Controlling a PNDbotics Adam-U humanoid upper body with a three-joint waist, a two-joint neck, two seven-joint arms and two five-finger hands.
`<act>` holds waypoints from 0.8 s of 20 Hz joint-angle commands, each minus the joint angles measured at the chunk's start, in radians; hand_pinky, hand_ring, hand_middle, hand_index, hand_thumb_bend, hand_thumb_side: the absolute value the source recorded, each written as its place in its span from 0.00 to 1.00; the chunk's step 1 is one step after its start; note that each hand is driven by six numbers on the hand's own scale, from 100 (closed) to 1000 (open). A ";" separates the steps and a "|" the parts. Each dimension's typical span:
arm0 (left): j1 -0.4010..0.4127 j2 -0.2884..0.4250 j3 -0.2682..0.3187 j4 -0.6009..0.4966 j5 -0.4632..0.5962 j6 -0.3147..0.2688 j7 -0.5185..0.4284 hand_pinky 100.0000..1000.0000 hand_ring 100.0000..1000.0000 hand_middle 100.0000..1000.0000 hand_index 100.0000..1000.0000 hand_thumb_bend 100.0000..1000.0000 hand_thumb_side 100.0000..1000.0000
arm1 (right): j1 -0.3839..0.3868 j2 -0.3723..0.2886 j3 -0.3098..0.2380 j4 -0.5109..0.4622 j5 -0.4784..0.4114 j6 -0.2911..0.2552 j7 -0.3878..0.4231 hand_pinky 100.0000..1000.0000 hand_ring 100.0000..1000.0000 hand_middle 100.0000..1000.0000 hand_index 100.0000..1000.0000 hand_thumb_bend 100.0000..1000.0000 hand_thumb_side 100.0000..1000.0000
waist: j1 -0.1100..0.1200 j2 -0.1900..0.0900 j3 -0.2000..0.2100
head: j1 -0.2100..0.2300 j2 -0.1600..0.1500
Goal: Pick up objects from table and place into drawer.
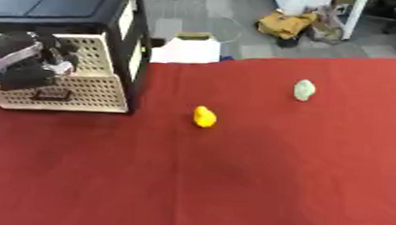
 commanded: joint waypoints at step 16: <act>0.176 0.019 0.149 -0.462 0.081 0.100 0.296 0.11 0.43 0.48 0.73 0.00 1.00 | -0.014 -0.007 -0.012 -0.017 0.003 -0.003 -0.006 0.65 0.69 0.52 0.73 0.03 0.58 | -0.027 -0.069 0.027 | -0.052 0.049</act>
